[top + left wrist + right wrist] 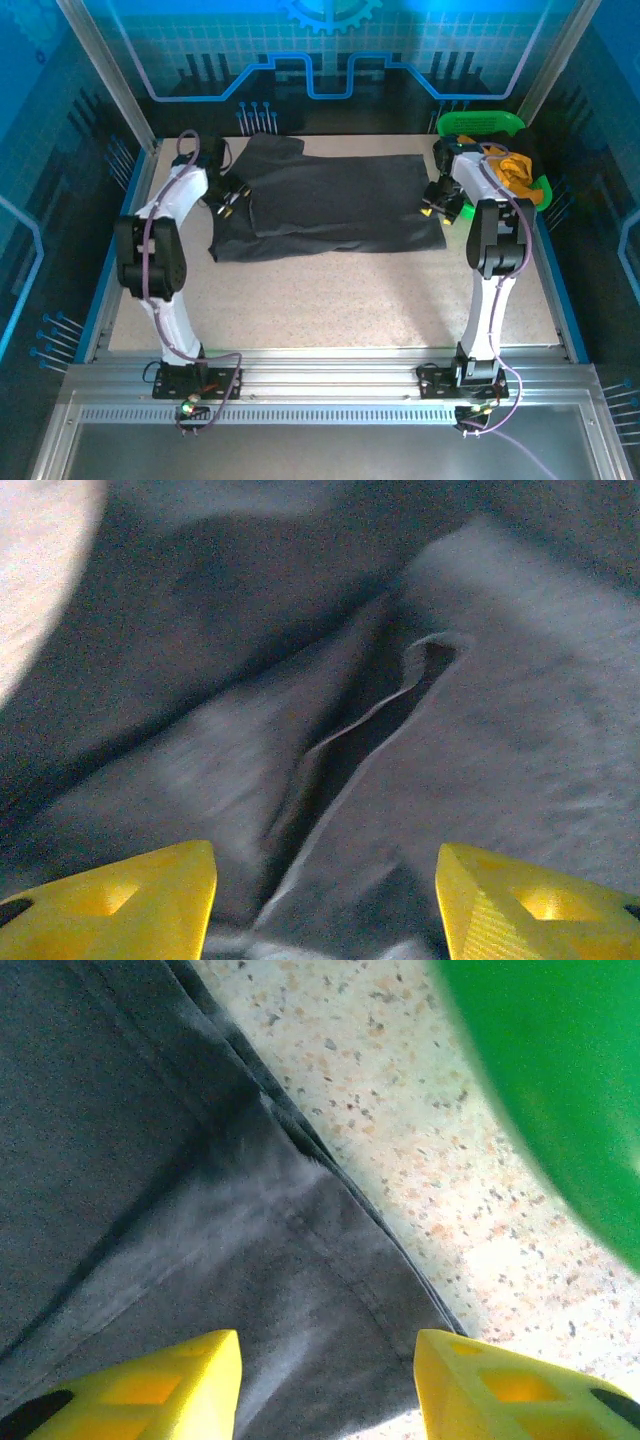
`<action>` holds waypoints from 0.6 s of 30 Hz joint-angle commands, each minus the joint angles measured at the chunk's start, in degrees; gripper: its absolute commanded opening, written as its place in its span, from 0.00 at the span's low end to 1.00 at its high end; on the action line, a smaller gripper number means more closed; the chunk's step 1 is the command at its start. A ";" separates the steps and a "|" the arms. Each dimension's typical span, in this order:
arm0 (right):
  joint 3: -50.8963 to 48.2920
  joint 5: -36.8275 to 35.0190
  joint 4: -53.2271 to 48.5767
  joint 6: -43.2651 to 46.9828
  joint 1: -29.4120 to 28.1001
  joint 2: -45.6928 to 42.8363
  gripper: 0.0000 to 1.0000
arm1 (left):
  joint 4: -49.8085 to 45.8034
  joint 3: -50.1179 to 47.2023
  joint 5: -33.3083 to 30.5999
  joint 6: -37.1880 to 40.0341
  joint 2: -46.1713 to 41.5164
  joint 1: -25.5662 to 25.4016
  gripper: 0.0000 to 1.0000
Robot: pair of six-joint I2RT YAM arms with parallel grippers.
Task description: Fold and stack the t-shirts
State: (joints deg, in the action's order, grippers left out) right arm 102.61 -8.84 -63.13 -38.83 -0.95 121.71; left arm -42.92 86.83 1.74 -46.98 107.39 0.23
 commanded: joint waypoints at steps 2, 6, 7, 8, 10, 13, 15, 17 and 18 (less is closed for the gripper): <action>-9.25 -0.06 0.06 2.22 0.42 -10.17 0.51 | -2.70 -16.19 0.65 -6.90 -14.79 5.47 0.56; -20.95 4.37 5.53 1.71 0.38 -16.46 0.50 | 4.12 -30.82 7.40 -14.82 -20.53 10.92 0.54; -22.99 5.23 6.79 1.43 0.50 -17.21 0.50 | 7.11 -33.49 8.97 -16.98 -21.12 11.98 0.53; -25.06 6.47 8.18 0.94 1.02 -17.68 0.51 | 10.32 -35.93 10.18 -19.24 -21.42 12.69 0.54; -28.61 9.79 11.61 -0.28 3.28 -17.93 0.52 | 14.19 -37.67 11.46 -21.91 -20.40 12.87 0.55; -31.68 11.84 15.93 -0.97 6.41 -17.79 0.53 | 16.35 -37.75 13.40 -24.36 -18.02 12.78 0.56; -32.16 13.11 18.11 -0.80 7.94 -17.36 0.54 | 17.18 -38.04 13.51 -25.52 -17.70 12.78 0.55; -31.33 13.75 18.49 -0.64 8.41 -16.35 0.53 | 17.76 -38.05 13.72 -26.16 -17.34 12.78 0.54; -30.70 13.75 18.39 -0.54 8.32 -15.57 0.53 | 17.85 -37.96 13.83 -26.57 -17.18 12.69 0.54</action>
State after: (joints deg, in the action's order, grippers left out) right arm 70.74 1.85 -48.25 -38.96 7.29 104.62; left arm -28.01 48.93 12.93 -70.08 89.45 12.95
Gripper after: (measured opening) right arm 0.530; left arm 0.539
